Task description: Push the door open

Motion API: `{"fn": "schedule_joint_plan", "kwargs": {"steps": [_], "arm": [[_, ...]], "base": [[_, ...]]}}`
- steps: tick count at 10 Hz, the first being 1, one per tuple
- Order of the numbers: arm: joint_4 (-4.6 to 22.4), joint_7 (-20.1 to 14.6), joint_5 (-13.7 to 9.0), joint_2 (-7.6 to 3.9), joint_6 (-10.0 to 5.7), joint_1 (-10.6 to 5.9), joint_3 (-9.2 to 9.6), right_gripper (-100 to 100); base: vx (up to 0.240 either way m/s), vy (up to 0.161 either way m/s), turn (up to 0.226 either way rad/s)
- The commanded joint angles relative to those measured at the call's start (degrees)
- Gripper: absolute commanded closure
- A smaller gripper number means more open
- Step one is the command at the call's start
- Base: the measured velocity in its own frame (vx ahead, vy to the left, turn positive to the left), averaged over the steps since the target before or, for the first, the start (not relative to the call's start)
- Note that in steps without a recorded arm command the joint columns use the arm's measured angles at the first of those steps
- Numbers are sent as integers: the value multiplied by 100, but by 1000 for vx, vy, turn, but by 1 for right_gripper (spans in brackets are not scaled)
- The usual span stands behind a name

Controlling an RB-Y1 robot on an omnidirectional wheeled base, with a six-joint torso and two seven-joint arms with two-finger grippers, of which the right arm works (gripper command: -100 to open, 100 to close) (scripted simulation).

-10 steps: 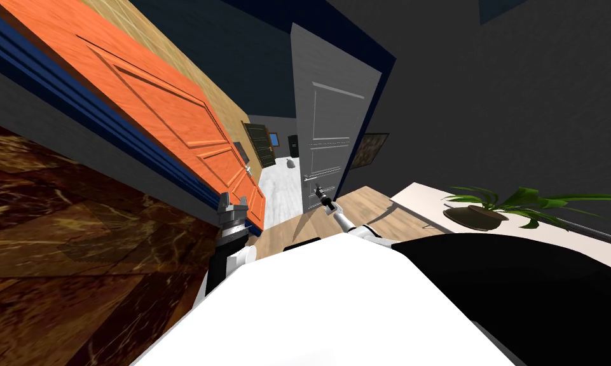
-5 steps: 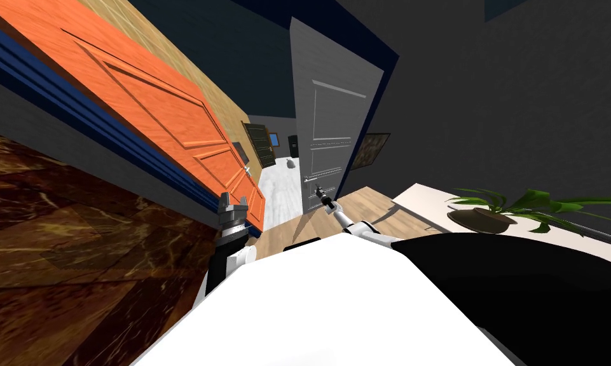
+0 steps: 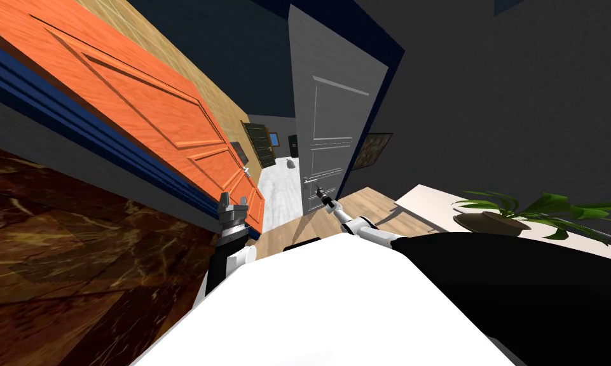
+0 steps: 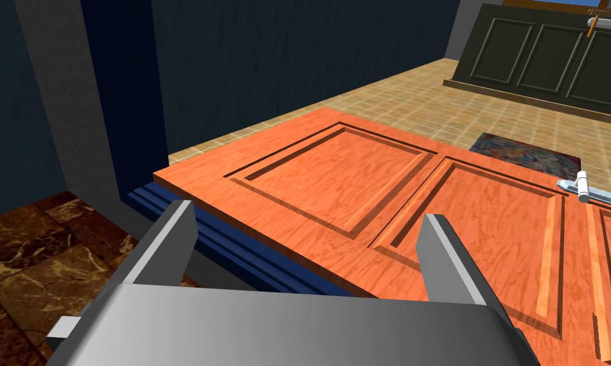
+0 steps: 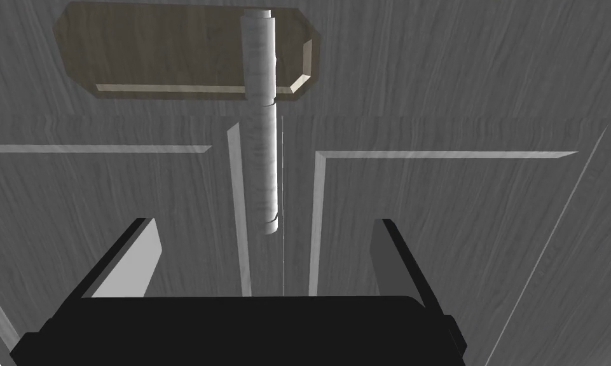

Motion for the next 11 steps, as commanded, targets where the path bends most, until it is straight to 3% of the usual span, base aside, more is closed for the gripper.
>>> {"fn": "schedule_joint_plan", "kwargs": {"steps": [1,4,11], "arm": [[188,-61,41,-38,24,-95,-1,-100],[169,7,10,-5,0,-79,-30,-100],[220,143,-55,47,16,-88,-122,-100]], "base": [[62,-10,6],[82,5,15],[180,15,27]]}}
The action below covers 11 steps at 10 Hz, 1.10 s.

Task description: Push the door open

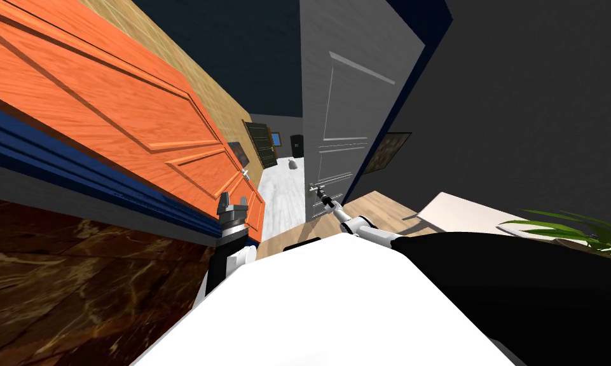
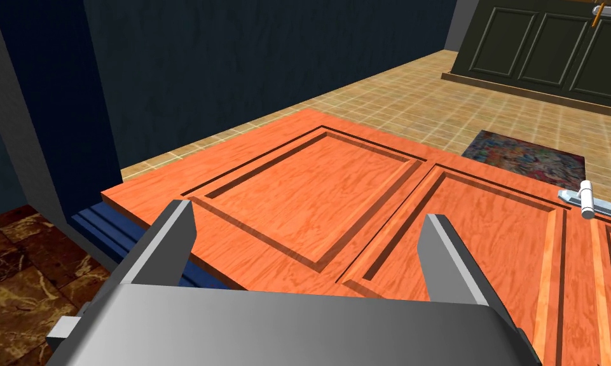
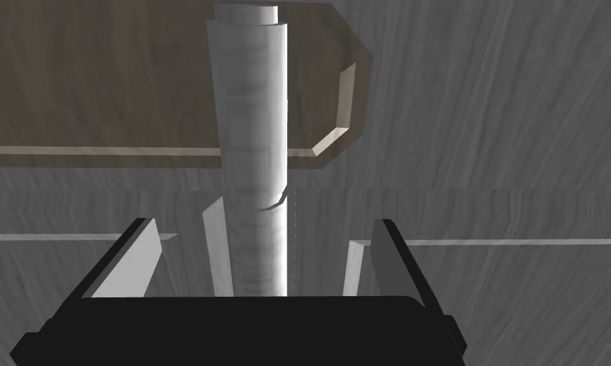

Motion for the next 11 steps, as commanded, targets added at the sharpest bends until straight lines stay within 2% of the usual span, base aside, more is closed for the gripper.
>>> {"fn": "schedule_joint_plan", "kwargs": {"steps": [1,2,3,8,11], "arm": [[2,22,-11,7,7,2,-15,-100],[0,12,-7,2,6,1,-8,-100],[0,12,-7,2,6,1,-8,100],[0,12,-7,2,6,1,-8,100],[3,85,-63,-36,32,-9,-135,100]], "base": [[191,30,22],[85,17,4],[-13,-4,-2],[-8,-3,5],[152,56,-34]]}}
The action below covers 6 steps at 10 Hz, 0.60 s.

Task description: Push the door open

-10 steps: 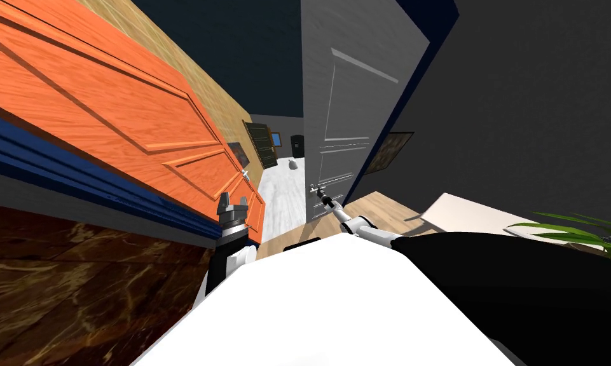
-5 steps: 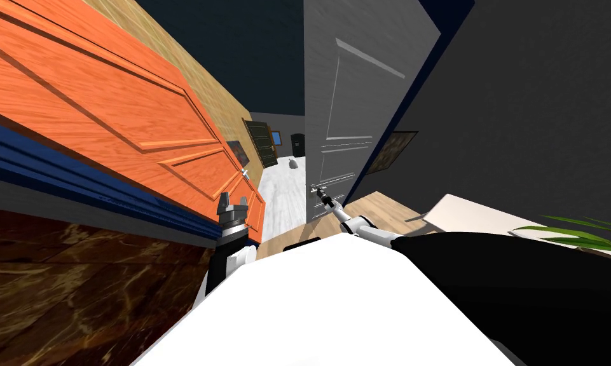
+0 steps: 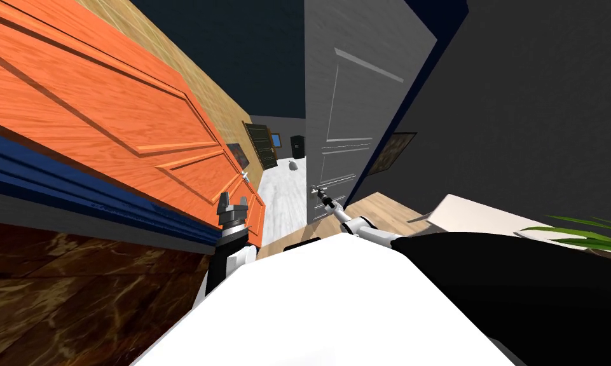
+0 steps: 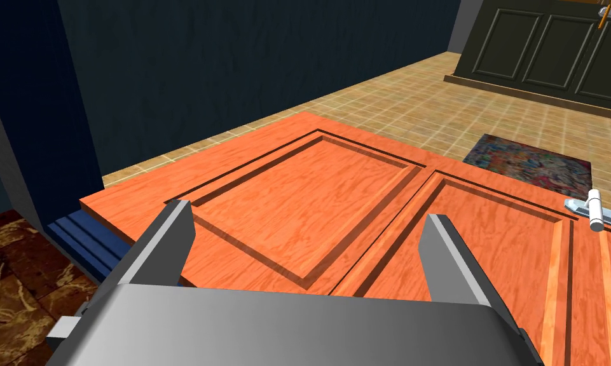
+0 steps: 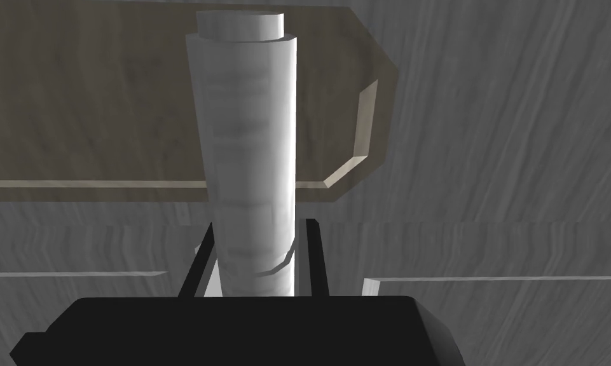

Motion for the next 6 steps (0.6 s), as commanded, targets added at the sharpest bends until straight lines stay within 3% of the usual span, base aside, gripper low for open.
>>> {"fn": "schedule_joint_plan", "kwargs": {"steps": [1,4,6], "arm": [[-28,45,-46,-63,-22,-48,-106,100],[-5,146,-124,-107,10,-22,-277,100],[-5,146,-124,-107,10,-22,-277,100]], "base": [[197,87,-27],[195,82,-44],[92,48,-16]]}}
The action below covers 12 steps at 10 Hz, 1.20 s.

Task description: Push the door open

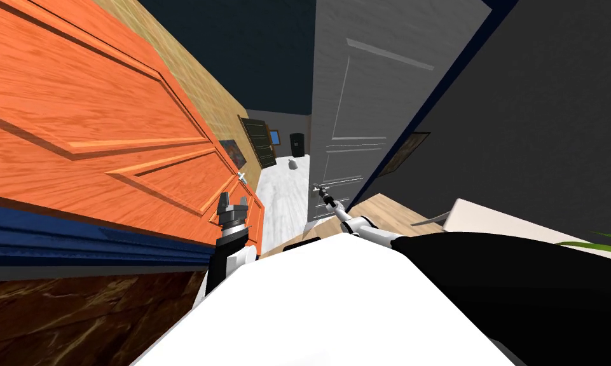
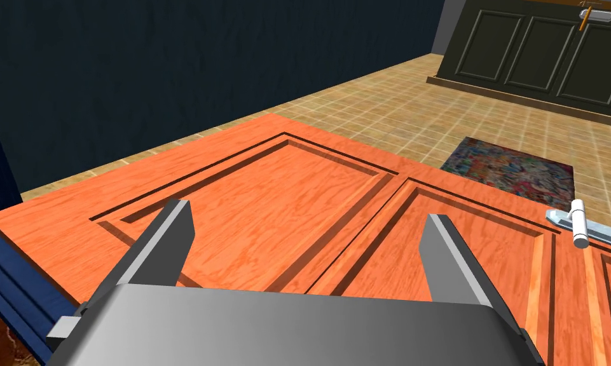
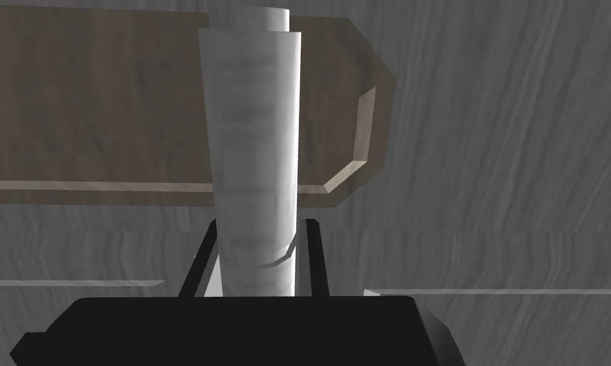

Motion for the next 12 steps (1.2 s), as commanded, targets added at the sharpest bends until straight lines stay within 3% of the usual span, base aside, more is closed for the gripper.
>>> {"fn": "schedule_joint_plan", "kwargs": {"steps": [1,3,5,7,12], "arm": [[-5,65,-65,-84,62,53,-152,100],[0,85,-80,-93,68,58,-187,100],[24,193,-164,-140,102,87,-371,100],[29,215,-181,-150,109,92,-409,100],[74,412,-333,-237,172,144,-745,100]], "base": [[133,80,-58],[144,109,-65],[163,98,-61],[122,83,-45],[152,108,-65]]}}
